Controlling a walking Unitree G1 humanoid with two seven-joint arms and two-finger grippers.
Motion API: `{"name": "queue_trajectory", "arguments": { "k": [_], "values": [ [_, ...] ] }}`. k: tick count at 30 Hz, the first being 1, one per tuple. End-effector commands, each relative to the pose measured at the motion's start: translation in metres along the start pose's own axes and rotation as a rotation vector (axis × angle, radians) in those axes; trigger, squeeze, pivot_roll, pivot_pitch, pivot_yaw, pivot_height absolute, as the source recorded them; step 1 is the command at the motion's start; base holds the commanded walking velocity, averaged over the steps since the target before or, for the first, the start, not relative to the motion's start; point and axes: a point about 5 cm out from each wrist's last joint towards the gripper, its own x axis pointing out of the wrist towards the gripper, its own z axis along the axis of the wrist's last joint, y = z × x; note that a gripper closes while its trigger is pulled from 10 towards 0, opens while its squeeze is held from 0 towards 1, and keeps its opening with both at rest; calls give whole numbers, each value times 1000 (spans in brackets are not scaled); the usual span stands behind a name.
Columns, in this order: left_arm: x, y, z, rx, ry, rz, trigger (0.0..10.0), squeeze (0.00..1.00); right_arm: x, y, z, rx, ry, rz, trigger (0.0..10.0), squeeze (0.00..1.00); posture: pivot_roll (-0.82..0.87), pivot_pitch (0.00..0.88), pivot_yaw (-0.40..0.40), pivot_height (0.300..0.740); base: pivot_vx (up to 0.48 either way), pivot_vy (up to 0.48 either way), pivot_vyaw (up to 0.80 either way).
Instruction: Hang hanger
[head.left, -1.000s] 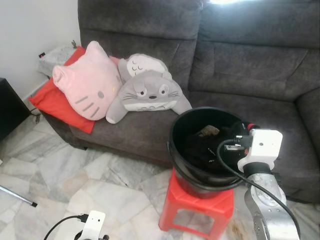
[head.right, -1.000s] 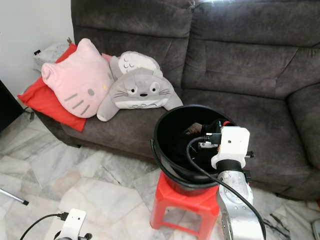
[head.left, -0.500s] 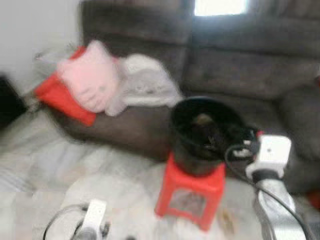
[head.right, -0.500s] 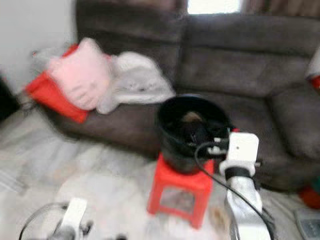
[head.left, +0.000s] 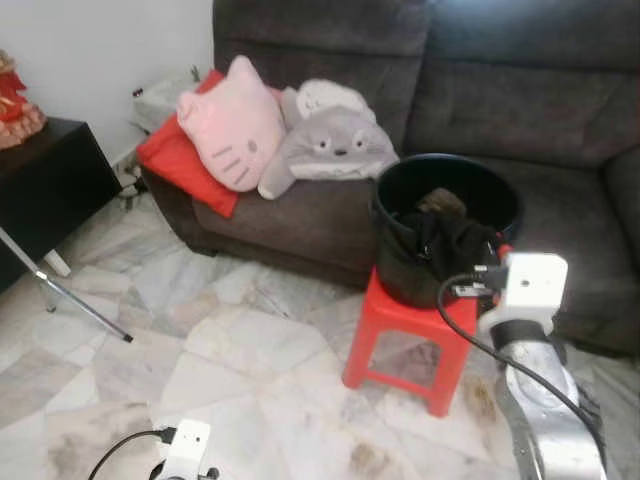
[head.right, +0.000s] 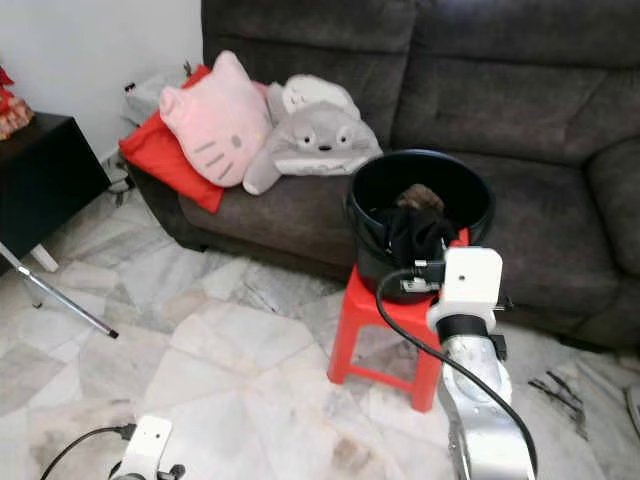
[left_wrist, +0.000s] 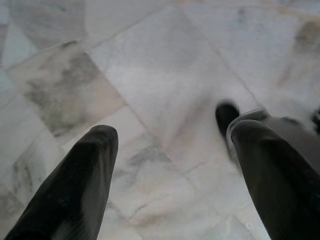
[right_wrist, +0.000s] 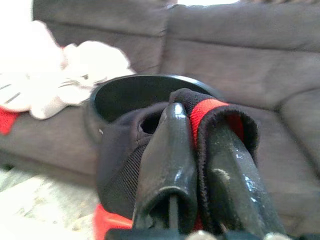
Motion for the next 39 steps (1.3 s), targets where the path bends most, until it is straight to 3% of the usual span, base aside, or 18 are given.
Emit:
{"name": "queue_trajectory", "arguments": {
  "k": [1, 15, 28, 34, 39],
  "values": [
    [0, 7, -1, -6, 3, 21, 10000, 0, 1, 3, 4, 11, -16, 10, 10000, 0, -211, 0, 21, 740, -326, 0, 0],
    [0, 8, 0, 4, 3, 19, 10000, 0, 0, 9, 8, 19, -37, 43, 10000, 0, -219, 0, 27, 740, -324, 0, 0],
    [0, 9, 0, 12, 2, 26, 10000, 0, 1, 20, 11, 19, -45, 111, 10000, 0, -214, 0, 29, 740, 0, 0, 0],
    [0, 9, 1, 13, 2, 28, 10000, 0, 3, 14, 2, 19, 6, 82, 10000, 0, -212, 0, 29, 740, 0, 0, 0],
    [0, 10, 1, 13, 2, 29, 10000, 0, 2, 23, 2, 8, 3, 131, 10000, 0, -206, 0, 30, 740, 0, 0, 0]
  ]
}}
